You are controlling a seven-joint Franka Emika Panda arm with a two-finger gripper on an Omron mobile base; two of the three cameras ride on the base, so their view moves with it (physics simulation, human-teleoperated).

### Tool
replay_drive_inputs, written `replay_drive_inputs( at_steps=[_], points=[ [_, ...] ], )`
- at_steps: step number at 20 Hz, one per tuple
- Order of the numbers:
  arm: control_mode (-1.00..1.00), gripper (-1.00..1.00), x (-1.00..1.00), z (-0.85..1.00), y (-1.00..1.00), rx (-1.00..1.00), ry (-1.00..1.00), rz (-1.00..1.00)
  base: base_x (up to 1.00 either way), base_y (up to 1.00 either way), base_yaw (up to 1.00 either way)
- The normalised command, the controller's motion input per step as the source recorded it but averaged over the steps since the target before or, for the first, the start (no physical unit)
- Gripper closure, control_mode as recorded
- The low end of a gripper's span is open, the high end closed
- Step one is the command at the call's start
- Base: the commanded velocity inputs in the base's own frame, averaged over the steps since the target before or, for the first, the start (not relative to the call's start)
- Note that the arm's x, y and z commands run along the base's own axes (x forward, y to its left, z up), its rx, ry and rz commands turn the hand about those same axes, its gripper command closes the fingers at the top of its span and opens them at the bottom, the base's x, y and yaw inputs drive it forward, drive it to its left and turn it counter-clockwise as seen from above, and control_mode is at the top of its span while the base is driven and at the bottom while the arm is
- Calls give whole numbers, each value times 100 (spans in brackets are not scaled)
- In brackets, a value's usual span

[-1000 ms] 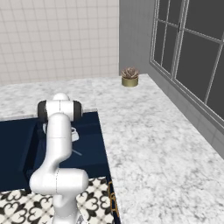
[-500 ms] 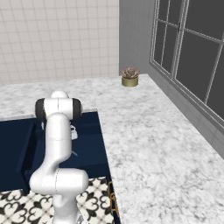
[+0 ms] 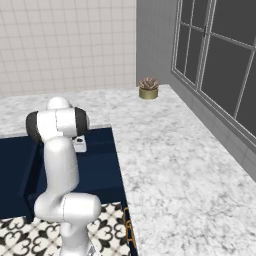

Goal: Take a straw from the drawer in front and place it inside the glass cup on the dining counter.

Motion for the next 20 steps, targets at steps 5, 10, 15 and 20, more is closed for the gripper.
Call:
replay_drive_inputs(
  at_steps=[5, 10, 15, 20],
  points=[
    [-100, 100, -7, 100, 0, 2, 5, -26, 0, 0, 0],
    [-100, 100, -5, 100, 0, -3, 0, -18, 0, 0, 0],
    [-100, 100, -31, 100, 0, -18, -14, -6, 0, 0, 0],
    [-100, 100, -42, 100, 0, -18, -16, 0, 0, 0, 0]
  ],
)
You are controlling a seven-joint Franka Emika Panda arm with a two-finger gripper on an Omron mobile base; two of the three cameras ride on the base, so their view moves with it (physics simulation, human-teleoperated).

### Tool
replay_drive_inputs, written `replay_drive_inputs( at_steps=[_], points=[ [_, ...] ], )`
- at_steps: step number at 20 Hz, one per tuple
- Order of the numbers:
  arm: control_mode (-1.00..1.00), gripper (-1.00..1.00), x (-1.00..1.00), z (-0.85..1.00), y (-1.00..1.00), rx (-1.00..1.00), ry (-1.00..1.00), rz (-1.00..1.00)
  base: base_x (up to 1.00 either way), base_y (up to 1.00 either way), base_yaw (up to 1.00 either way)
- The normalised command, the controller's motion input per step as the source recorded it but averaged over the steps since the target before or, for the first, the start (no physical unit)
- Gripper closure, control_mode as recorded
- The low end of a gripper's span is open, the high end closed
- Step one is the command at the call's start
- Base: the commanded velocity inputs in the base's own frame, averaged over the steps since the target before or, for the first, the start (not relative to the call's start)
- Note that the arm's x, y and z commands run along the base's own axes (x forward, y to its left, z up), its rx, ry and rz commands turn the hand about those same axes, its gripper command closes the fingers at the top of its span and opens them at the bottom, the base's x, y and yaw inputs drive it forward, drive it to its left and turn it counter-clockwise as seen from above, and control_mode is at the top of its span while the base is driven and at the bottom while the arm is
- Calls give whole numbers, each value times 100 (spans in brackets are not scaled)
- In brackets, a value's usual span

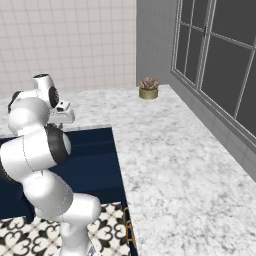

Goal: Take a straw from the drawer in front and place it inside the glass cup on the dining counter.

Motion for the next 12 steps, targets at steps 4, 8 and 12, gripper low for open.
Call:
replay_drive_inputs(
  at_steps=[4, 8, 12],
  points=[
    [-100, 100, -44, 99, -2, -12, -16, 0, 0, 0, 0],
    [100, 100, -33, 57, -7, -1, -11, 1, -15, 0, 1],
    [100, 100, 0, 0, 0, 0, 0, 0, -74, 56, 8]
  ],
)
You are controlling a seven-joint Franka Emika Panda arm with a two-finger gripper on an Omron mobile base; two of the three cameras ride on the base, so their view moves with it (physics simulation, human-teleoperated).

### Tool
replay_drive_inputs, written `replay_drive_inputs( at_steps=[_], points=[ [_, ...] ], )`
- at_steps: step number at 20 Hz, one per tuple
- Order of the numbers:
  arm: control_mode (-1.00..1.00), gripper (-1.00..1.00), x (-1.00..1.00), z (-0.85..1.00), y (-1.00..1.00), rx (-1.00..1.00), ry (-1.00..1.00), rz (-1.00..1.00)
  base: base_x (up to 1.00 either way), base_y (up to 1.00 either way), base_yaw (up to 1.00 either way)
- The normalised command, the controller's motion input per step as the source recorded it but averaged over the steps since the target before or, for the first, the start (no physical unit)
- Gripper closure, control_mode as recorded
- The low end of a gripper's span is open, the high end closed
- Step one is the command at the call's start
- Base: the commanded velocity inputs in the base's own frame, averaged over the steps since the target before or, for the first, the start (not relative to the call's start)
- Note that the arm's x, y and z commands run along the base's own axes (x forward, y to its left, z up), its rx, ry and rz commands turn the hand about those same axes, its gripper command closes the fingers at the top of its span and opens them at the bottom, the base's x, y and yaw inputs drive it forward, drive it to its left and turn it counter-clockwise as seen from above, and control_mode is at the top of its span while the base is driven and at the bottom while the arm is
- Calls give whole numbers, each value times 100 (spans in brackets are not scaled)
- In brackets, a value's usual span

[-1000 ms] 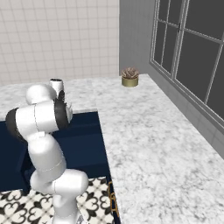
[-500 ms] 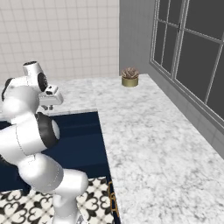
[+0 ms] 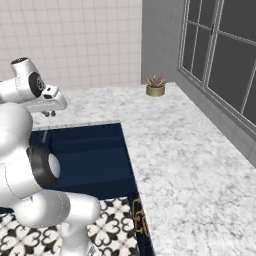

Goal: Take a straw from the drawer in front and place it inside the glass cup on the dining counter.

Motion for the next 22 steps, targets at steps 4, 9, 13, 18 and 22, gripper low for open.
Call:
replay_drive_inputs(
  at_steps=[4, 9, 13, 18, 22],
  points=[
    [100, 100, 0, 0, 0, 0, 0, 0, -82, 100, 36],
    [100, 100, 0, 0, 0, 0, 0, 0, -52, 100, 57],
    [100, 100, 0, 0, 0, 0, 0, 0, -18, 100, 52],
    [100, 100, 0, 0, 0, 0, 0, 0, 3, 100, 13],
    [100, 100, 0, 0, 0, 0, 0, 0, 25, 100, -1]
  ],
)
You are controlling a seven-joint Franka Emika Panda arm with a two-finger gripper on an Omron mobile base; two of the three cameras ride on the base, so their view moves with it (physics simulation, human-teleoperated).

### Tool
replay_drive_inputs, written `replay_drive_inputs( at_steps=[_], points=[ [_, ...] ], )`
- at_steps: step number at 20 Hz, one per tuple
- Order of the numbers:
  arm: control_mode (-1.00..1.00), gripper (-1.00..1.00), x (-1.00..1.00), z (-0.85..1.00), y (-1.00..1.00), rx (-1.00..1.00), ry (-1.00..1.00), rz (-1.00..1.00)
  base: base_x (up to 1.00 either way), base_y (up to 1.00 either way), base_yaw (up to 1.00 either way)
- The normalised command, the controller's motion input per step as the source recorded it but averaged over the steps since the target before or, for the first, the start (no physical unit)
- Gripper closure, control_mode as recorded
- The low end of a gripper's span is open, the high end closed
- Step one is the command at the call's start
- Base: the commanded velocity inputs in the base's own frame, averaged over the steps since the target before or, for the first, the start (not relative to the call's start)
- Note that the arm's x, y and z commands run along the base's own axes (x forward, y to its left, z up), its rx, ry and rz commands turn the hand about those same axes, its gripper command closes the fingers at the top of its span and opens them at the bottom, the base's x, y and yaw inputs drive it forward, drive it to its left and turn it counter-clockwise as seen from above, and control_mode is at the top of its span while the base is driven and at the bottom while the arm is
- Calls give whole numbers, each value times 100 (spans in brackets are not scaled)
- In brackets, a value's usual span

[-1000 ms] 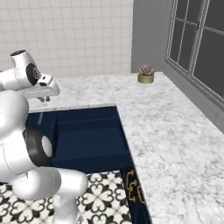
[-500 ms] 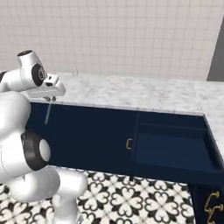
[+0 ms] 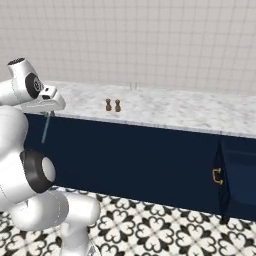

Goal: Take a straw from the drawer in front and place it inside the glass cup on the dining counter.

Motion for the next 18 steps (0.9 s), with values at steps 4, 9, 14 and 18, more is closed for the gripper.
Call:
replay_drive_inputs(
  at_steps=[4, 9, 14, 18],
  points=[
    [100, 100, 0, 0, 0, 0, 0, 0, 23, 100, -9],
    [100, 100, 0, 0, 0, 0, 0, 0, 15, 100, -12],
    [100, 100, 0, 0, 0, 0, 0, 0, 15, 100, -12],
    [100, 100, 0, 0, 0, 0, 0, 0, 18, 100, -11]
  ],
)
